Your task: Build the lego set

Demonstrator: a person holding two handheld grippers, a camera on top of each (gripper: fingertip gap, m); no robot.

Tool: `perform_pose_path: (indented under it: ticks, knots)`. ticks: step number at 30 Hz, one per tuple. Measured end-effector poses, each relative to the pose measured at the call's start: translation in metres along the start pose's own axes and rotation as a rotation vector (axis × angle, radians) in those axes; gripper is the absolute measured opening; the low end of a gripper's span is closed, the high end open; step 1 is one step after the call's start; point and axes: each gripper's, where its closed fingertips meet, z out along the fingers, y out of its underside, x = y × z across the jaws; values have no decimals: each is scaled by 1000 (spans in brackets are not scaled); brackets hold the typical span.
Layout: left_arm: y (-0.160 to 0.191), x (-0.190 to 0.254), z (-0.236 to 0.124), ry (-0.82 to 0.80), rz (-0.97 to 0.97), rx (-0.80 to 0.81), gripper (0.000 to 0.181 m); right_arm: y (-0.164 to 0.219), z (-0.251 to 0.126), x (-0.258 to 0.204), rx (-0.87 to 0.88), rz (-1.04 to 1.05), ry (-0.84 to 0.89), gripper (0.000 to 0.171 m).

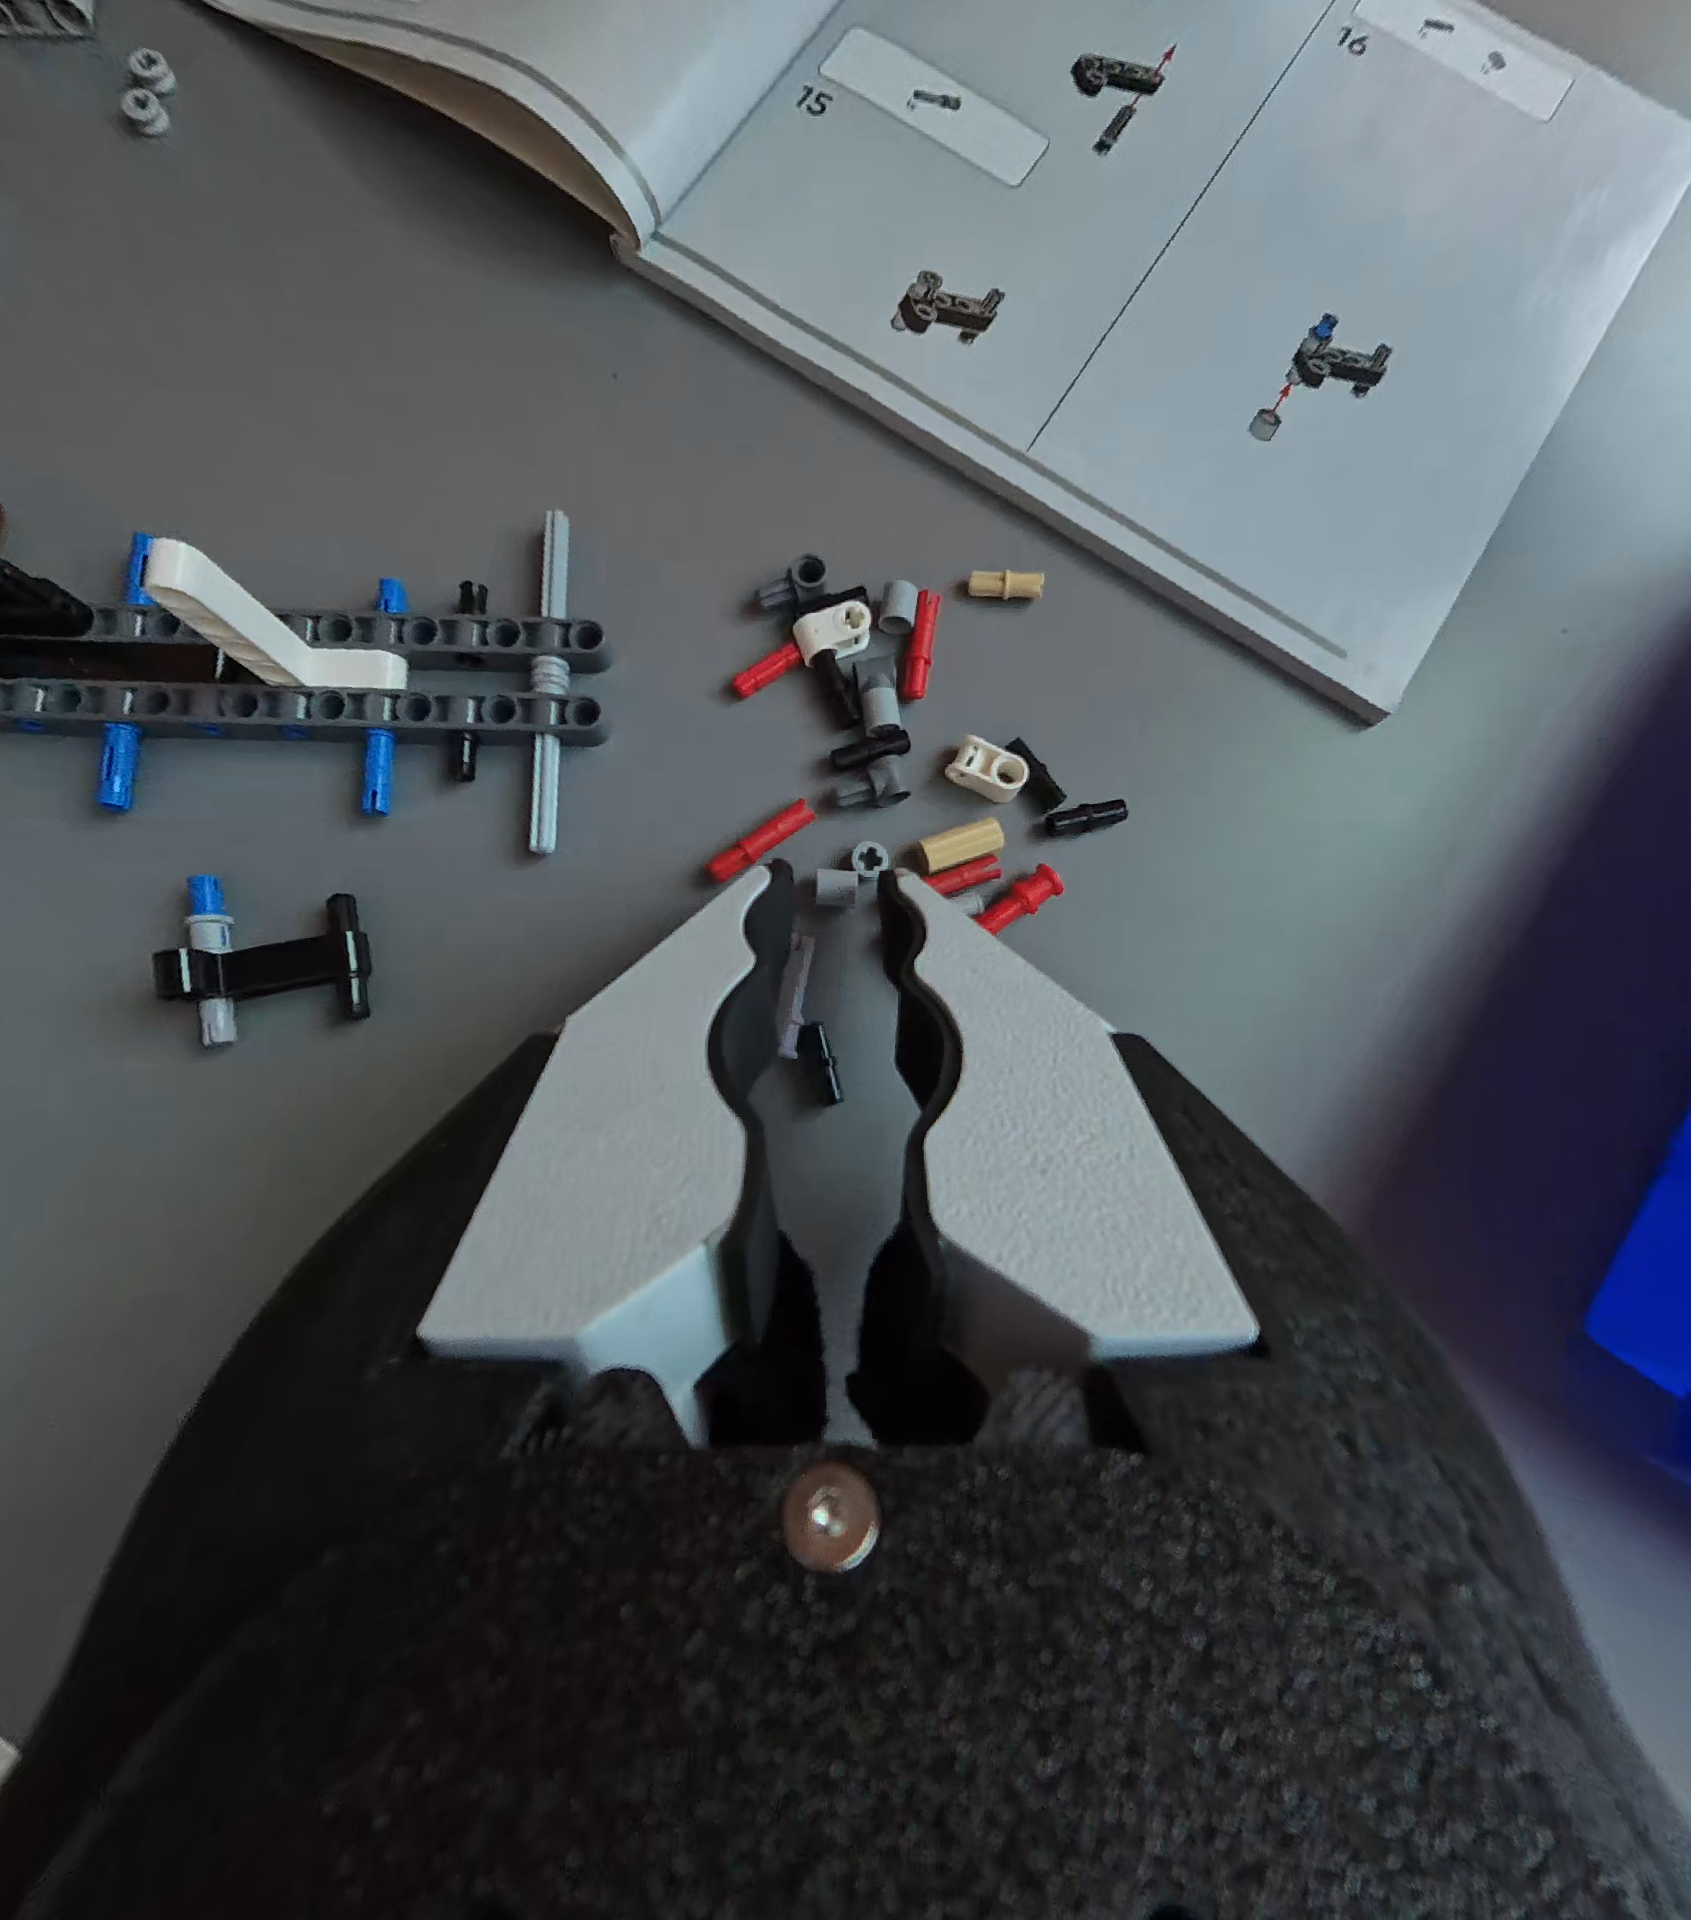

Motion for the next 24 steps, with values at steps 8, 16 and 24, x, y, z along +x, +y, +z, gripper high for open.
perform_pose_path:
  ticks: [8,16,24]
  knots:
    - [3,-1,2,11,-16,-3,4,3,5,-1,-38,-39,6,10]
    - [4,1,2,14,-14,-9,4,5,5,-3,-38,-52,7,4]
    - [-16,28,25,157,-233,-24,5,-45,-21,-36,220,-253,11,5]
